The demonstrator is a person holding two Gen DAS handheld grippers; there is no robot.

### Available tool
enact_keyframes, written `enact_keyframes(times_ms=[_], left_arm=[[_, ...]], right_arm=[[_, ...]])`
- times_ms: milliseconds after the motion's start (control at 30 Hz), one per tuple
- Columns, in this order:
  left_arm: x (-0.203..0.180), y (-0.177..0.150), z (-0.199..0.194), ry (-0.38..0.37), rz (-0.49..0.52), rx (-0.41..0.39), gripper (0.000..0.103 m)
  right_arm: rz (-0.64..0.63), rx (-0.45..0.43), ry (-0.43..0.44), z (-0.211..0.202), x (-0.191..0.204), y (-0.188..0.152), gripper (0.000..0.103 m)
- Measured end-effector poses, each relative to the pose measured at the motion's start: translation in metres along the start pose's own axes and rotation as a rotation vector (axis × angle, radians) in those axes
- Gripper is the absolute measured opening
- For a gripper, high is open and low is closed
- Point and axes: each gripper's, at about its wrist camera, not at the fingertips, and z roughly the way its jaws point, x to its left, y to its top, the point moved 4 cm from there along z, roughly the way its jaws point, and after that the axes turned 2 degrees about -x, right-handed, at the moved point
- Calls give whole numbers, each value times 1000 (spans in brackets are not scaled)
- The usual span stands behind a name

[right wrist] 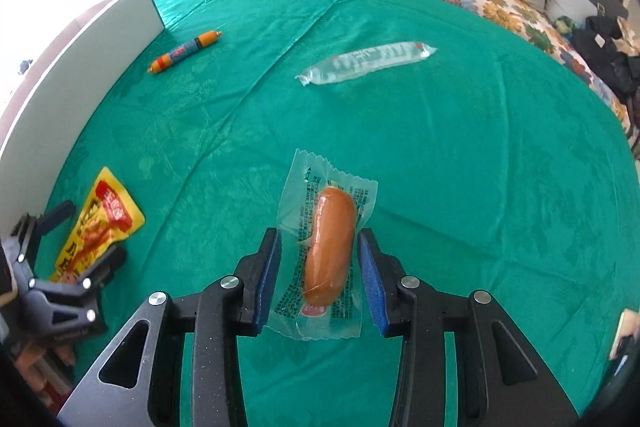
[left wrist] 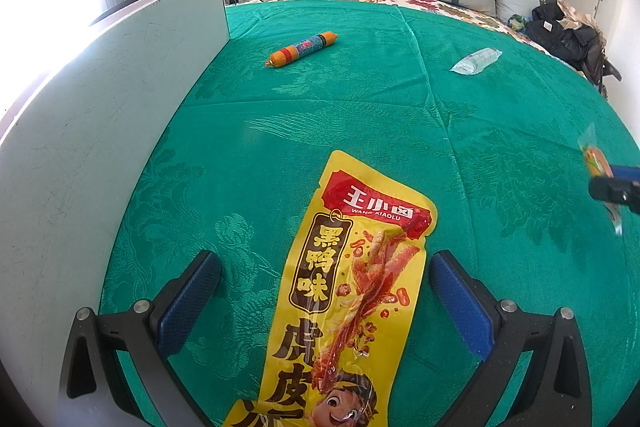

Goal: Organize snacks
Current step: 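Lift the wrapped sausage with the right tool while the left tool holds the yellow packet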

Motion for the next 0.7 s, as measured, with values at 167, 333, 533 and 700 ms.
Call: enact_keyframes(times_ms=[167, 333, 533, 700], left_arm=[[0, 0, 0, 0, 0, 0, 103], [0, 0, 0, 0, 0, 0, 103], [0, 0, 0, 0, 0, 0, 103], [0, 0, 0, 0, 0, 0, 103]], right_arm=[[77, -88, -33, -22, -32, -71, 41], [23, -246, -53, -36, -16, -88, 48], [22, -220, -34, -19, -9, -95, 60], [-2, -204, -23, -20, -7, -103, 80]])
